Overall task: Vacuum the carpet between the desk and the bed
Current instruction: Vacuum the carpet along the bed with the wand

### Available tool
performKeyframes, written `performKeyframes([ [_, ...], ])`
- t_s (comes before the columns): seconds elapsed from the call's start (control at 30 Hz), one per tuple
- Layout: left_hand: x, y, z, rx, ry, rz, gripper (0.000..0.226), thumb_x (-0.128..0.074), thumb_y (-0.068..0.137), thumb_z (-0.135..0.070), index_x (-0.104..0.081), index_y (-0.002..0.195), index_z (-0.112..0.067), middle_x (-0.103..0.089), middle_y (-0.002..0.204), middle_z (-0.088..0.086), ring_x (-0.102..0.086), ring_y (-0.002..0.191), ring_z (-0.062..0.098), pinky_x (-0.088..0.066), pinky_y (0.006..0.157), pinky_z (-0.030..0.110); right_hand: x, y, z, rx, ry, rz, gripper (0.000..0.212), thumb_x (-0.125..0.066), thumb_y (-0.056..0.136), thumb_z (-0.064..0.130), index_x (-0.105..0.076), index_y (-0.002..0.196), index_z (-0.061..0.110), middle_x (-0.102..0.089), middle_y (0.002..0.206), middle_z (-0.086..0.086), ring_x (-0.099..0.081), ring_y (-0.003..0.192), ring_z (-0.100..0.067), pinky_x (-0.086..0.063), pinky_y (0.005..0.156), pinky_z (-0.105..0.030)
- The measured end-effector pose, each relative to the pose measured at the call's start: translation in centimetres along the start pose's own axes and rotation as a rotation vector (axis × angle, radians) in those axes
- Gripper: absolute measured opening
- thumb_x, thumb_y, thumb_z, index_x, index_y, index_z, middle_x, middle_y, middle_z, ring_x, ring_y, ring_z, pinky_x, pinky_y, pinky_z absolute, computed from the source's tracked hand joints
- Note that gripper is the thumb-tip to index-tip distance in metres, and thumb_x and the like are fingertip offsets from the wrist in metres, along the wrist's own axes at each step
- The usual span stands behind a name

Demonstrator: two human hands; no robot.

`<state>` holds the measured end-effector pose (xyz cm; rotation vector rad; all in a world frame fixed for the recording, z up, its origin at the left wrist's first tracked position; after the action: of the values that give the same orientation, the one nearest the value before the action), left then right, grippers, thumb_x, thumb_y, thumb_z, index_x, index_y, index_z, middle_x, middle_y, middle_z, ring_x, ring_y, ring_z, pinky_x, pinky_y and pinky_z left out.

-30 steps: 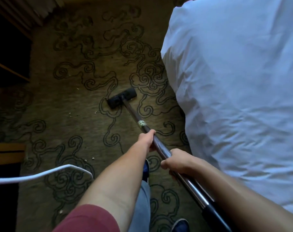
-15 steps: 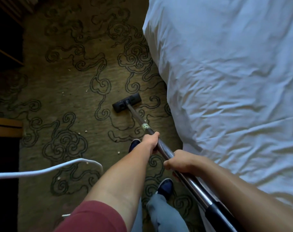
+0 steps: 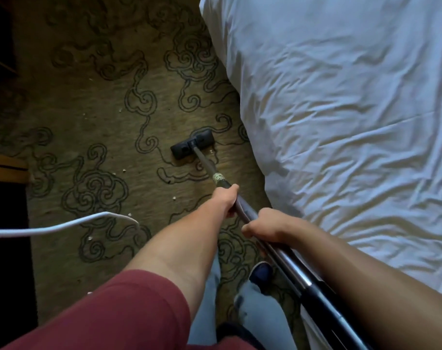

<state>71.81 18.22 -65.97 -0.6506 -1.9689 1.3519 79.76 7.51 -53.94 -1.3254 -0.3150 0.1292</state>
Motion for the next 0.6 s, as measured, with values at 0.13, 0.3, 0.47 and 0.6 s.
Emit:
performKeyframes([
  [0.13,-4.0,-2.2,4.7,-0.017,0.017,0.004,0.039,-0.056,0.091,-0.041,-0.059,0.102,-0.004,-0.065,0.076,0.012,-0.062,0.061,0.028,-0.051,0.051,0.026,-2.7,-1.4,-6.1,-0.030,0.006,0.011,0.029,-0.068,0.081,0.037,-0.055,0.082,0.010,-0.072,0.070,-0.010,-0.071,0.058,-0.022,-0.056,0.053,-0.028],
  [0.3,-7.9,-4.5,7.5,-0.015,0.036,0.017,0.047,-0.057,0.089,-0.044,-0.061,0.107,-0.001,-0.065,0.077,0.014,-0.063,0.061,0.029,-0.049,0.050,0.026,-3.9,-2.9,-11.4,-0.079,0.093,0.044,0.030,-0.066,0.085,0.032,-0.052,0.087,0.005,-0.069,0.050,-0.008,-0.071,0.049,-0.025,-0.054,0.040,-0.028],
  [0.47,-10.9,-6.6,10.3,-0.007,0.020,0.000,0.044,-0.057,0.088,-0.041,-0.059,0.109,-0.003,-0.063,0.080,0.012,-0.063,0.065,0.028,-0.047,0.049,0.024,-5.3,-4.3,-15.6,-0.050,0.146,0.030,0.030,-0.067,0.083,0.025,-0.049,0.090,0.001,-0.067,0.048,-0.013,-0.071,0.053,-0.032,-0.058,0.048,-0.041],
  [0.6,-11.7,-7.8,11.1,-0.001,-0.004,-0.011,0.042,-0.058,0.089,-0.039,-0.060,0.111,-0.003,-0.061,0.078,0.010,-0.062,0.065,0.026,-0.046,0.049,0.025,-5.4,-5.0,-16.9,-0.045,0.178,0.041,0.028,-0.068,0.083,0.022,-0.049,0.089,0.003,-0.067,0.058,-0.016,-0.069,0.050,-0.029,-0.056,0.045,-0.034],
])
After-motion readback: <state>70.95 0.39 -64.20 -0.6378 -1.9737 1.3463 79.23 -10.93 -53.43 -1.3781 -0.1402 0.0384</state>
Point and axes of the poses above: each hand's wrist, its own y-axis towards the middle knuckle, its own x-axis out of the back of the hand, z = x × y, the point moved 7 cm from there along y, towards the middle knuckle
